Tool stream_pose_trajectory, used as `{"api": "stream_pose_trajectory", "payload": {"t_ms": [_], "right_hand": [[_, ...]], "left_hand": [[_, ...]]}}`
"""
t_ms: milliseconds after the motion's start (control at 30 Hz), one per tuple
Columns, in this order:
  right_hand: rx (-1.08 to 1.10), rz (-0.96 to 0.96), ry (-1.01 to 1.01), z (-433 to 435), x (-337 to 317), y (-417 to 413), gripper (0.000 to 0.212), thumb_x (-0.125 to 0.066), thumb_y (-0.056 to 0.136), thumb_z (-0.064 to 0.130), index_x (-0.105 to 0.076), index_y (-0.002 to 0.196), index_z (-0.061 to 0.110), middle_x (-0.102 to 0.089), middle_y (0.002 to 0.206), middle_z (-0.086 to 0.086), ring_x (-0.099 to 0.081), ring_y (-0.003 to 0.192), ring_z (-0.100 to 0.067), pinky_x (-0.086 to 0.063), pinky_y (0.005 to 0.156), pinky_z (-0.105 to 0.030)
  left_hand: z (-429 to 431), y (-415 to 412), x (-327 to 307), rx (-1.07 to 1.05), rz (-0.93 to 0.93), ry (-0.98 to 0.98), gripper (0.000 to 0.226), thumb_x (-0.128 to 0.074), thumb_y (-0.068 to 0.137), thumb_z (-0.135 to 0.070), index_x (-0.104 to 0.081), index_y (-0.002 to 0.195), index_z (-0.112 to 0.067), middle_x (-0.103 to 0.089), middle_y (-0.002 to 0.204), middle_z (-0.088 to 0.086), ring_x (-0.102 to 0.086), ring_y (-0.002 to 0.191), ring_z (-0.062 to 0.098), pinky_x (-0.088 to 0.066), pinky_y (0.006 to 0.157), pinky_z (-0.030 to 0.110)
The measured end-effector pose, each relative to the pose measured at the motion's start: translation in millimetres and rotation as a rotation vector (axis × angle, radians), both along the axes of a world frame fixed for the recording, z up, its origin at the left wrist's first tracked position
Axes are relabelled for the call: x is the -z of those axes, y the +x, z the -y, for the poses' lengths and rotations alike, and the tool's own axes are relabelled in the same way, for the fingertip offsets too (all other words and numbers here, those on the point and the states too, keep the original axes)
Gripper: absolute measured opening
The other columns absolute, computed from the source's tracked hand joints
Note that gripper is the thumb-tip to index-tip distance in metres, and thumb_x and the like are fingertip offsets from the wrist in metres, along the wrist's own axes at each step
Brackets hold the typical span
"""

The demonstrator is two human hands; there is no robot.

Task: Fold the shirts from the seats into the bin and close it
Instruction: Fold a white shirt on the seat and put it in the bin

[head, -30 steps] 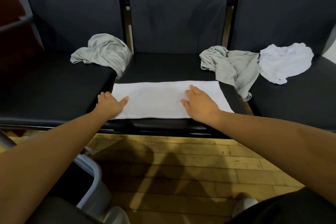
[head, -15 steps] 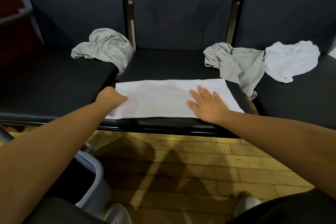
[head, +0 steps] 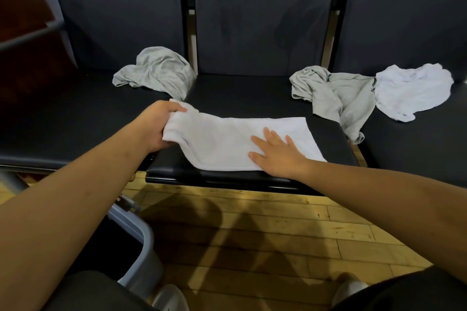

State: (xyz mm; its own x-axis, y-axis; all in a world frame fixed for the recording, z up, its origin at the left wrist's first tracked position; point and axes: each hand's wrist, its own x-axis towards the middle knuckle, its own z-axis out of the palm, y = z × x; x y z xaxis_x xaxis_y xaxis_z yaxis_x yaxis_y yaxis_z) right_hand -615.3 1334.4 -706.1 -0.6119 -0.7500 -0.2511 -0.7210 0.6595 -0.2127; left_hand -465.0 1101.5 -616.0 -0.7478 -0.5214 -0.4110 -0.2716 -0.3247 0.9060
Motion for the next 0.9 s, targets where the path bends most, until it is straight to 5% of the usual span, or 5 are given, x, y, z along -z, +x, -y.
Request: {"api": "stream_pose_trajectory", "payload": {"t_ms": [133, 267, 467, 633, 900], "right_hand": [[0.067, 0.222, -0.12, 27, -19, 23, 0.058, -0.025, 0.104, 0.054, -0.019, 0.158, 0.03, -0.001, 0.167, -0.004, 0.0, 0.154, -0.024, 0.001, 0.123, -0.046], [0.44, 0.976, -0.688, 26, -29, 18, 0.054, -0.038, 0.104, 0.05, -0.053, 0.137, 0.011, -0.058, 0.136, -0.004, -0.055, 0.123, -0.017, -0.04, 0.109, -0.031], [0.905, 1.386, -1.078, -13, -36, -30, 0.07, -0.03, 0.099, 0.064, -0.061, 0.125, 0.006, -0.07, 0.117, -0.02, -0.066, 0.109, -0.036, -0.052, 0.093, -0.048], [0.818, 1.011, -0.827, -32, -33, -39, 0.037, -0.075, 0.087, 0.028, -0.066, 0.114, 0.005, -0.072, 0.112, -0.018, -0.073, 0.092, -0.031, -0.059, 0.082, -0.042], [0.597, 0.54, -0.686, -32, -41, -33, 0.014, -0.07, 0.089, 0.012, -0.07, 0.099, 0.002, -0.07, 0.094, -0.01, -0.069, 0.086, -0.025, -0.058, 0.077, -0.036]], "left_hand": [[-20, -17, -15, 0.059, -0.043, 0.057, 0.035, -0.06, 0.092, -0.012, -0.057, 0.127, -0.009, -0.062, 0.101, 0.01, -0.062, 0.082, 0.02, -0.052, 0.065, 0.031], [-61, -46, -23, 0.166, -0.035, -0.017, 0.004, -0.057, 0.091, -0.01, -0.058, 0.095, -0.01, -0.053, 0.087, 0.01, -0.055, 0.074, 0.02, -0.045, 0.064, 0.033], [-113, -80, -26, 0.434, 0.024, -0.146, 0.039, -0.059, 0.098, -0.043, -0.058, 0.121, -0.012, -0.074, 0.1, 0.01, -0.07, 0.084, 0.023, -0.057, 0.071, 0.034], [-113, -79, -10, 0.432, 0.164, -0.348, 0.042, -0.051, 0.101, -0.048, -0.058, 0.125, -0.014, -0.073, 0.105, 0.01, -0.067, 0.089, 0.022, -0.052, 0.076, 0.033], [-64, -59, 33, 0.172, 0.397, -0.606, 0.037, -0.063, 0.094, -0.026, -0.057, 0.123, -0.004, -0.063, 0.106, 0.01, -0.059, 0.088, 0.023, -0.05, 0.072, 0.033]]}}
